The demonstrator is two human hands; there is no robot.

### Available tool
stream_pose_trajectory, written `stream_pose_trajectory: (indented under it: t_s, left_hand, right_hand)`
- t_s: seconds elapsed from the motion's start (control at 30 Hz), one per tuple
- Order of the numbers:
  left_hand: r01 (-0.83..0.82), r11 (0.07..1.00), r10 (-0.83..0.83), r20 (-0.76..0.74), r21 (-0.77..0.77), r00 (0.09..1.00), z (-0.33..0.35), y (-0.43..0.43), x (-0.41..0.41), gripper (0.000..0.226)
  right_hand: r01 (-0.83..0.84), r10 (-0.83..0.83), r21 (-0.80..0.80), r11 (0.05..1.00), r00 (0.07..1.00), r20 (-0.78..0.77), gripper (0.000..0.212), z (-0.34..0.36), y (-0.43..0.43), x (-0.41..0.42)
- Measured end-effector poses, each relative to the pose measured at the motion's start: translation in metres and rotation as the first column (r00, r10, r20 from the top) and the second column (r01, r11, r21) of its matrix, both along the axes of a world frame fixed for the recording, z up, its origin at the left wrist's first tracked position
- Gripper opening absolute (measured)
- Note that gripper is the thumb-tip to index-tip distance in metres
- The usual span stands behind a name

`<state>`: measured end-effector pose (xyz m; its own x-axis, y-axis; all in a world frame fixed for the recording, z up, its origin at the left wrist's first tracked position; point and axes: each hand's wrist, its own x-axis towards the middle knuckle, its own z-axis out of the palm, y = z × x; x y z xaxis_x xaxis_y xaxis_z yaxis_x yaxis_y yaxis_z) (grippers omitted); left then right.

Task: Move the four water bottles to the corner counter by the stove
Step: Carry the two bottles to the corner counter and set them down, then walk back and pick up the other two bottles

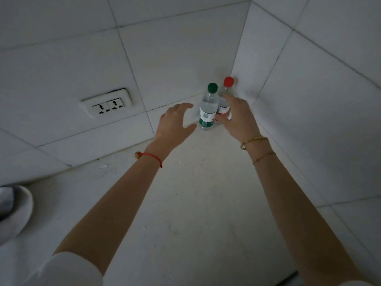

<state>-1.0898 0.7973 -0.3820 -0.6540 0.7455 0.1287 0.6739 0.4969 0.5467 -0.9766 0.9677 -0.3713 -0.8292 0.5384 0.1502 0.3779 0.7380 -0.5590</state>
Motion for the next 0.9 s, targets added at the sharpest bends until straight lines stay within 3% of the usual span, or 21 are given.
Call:
stream_pose_trajectory:
  t_s: [0.33, 0.57, 0.9]
  left_hand:
    - [-0.023, 0.999, 0.022, -0.032, -0.046, 0.999, 0.031, -0.108, 0.047, 0.053]
    - [-0.075, 0.995, 0.074, -0.020, -0.064, 0.997, 0.039, -0.196, 0.096, 0.048]
    - [-0.284, 0.959, 0.284, -0.001, -0.009, 0.959, 0.039, -0.313, 0.199, 0.041]
  right_hand:
    - [-0.155, 0.136, 0.112, 0.982, 0.978, 0.158, 0.060, 0.033, -0.094, 0.045]
    - [-0.255, 0.244, 0.034, 0.966, 0.950, 0.194, 0.060, 0.043, -0.161, 0.081]
    - [-0.407, 0.401, -0.005, 0.913, 0.897, 0.186, 0.050, 0.042, -0.260, 0.132]
